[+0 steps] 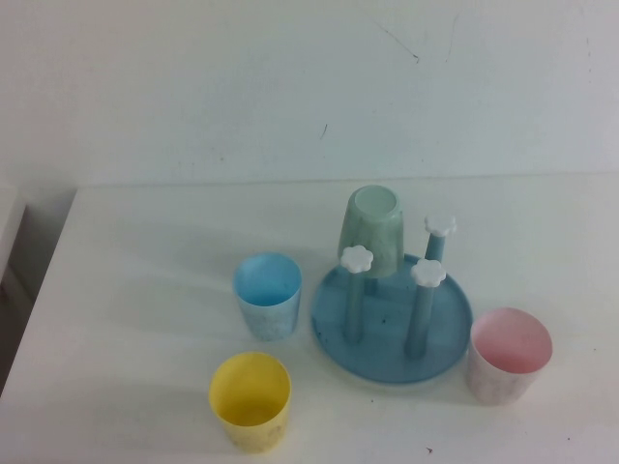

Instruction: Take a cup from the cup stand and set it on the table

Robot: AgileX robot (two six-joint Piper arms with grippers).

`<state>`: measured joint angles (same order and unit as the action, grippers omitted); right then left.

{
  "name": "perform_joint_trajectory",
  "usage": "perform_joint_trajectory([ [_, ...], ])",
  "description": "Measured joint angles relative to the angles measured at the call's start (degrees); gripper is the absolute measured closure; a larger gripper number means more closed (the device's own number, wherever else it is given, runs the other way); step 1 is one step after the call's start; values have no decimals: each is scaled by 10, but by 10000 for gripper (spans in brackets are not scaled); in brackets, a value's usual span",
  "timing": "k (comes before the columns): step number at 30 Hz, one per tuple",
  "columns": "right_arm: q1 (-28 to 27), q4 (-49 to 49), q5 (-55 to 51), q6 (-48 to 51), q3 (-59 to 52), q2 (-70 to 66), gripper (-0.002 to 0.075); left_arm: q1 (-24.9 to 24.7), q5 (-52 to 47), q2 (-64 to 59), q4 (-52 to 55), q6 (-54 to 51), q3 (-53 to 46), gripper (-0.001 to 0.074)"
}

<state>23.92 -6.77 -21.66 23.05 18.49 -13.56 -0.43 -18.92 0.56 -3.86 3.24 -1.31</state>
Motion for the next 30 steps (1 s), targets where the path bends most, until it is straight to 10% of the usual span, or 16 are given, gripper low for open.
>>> perform_joint_trajectory([
  [30,0,0,0,0,0,0,728,0,-2,0,-1,-7,0,737],
])
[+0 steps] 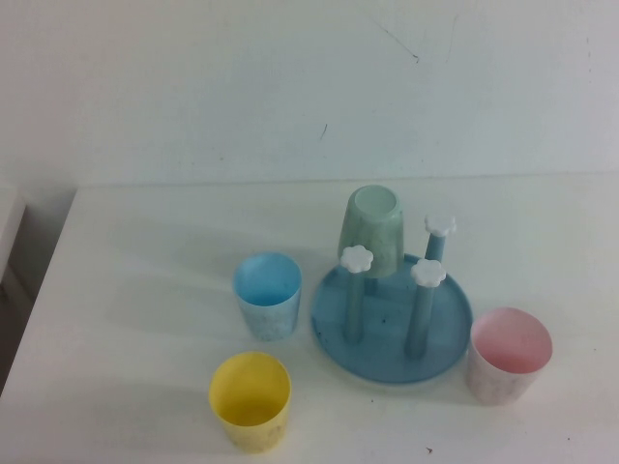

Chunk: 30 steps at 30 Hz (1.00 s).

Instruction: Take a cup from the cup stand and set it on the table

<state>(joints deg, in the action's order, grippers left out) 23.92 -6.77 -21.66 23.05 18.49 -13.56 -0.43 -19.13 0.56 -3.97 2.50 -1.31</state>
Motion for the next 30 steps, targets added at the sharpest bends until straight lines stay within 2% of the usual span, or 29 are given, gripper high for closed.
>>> perform_joint_trajectory([
  [15,0,1,5,0,-5,0,728,0,0,0,0,0,0,737],
  [19,-4,37,32,-5,-20,4,728,0,0,0,-1,-1,0,737],
  [25,-96,59,106,-34,-81,53,728,0,0,0,-1,-1,0,737],
  [30,-204,68,112,-69,-135,106,728,0,0,0,-1,-1,0,737],
])
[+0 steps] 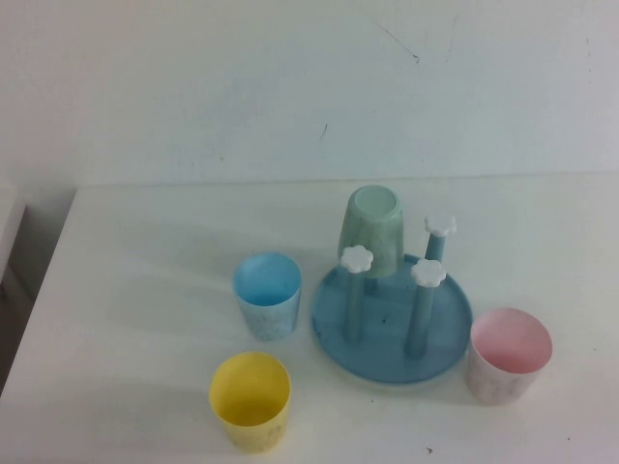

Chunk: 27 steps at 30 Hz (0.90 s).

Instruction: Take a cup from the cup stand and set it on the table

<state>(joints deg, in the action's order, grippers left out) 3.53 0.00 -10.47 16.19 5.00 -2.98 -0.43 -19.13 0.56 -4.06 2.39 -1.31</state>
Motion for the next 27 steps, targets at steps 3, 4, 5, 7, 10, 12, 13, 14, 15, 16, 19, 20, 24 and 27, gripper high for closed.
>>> perform_joint_trajectory([
  [3,-41,0,0,-7,-30,25,728,0,0,0,0,0,0,737],
  [4,-48,0,0,-8,-42,31,728,0,0,0,0,0,0,737],
  [5,-51,3,0,-8,-53,34,728,0,0,0,0,0,0,737],
  [7,-53,3,-10,-12,-63,36,728,0,0,0,0,0,0,737],
  [10,-54,3,-62,-14,-66,37,728,0,0,0,0,0,0,737],
  [12,-54,5,-95,-14,-66,37,728,0,0,0,0,0,0,737],
  [13,-54,5,-98,-14,-66,37,728,0,0,1,0,0,0,737],
  [14,-54,5,-99,-15,-66,37,728,0,0,1,0,0,0,737],
  [15,-54,5,-99,-17,-66,37,728,0,0,1,-1,0,0,737],
  [16,-54,5,-99,-19,-66,37,728,0,0,1,-1,0,0,737],
  [19,-54,5,-99,-23,-66,37,728,0,0,1,-1,0,0,737],
  [20,-54,5,-99,-24,-66,37,728,0,0,1,-1,0,0,737],
  [24,-54,5,-99,-27,-66,37,728,0,0,1,-1,0,0,737],
  [27,-54,6,-99,-27,-66,37,728,0,0,1,-1,0,0,737],
])
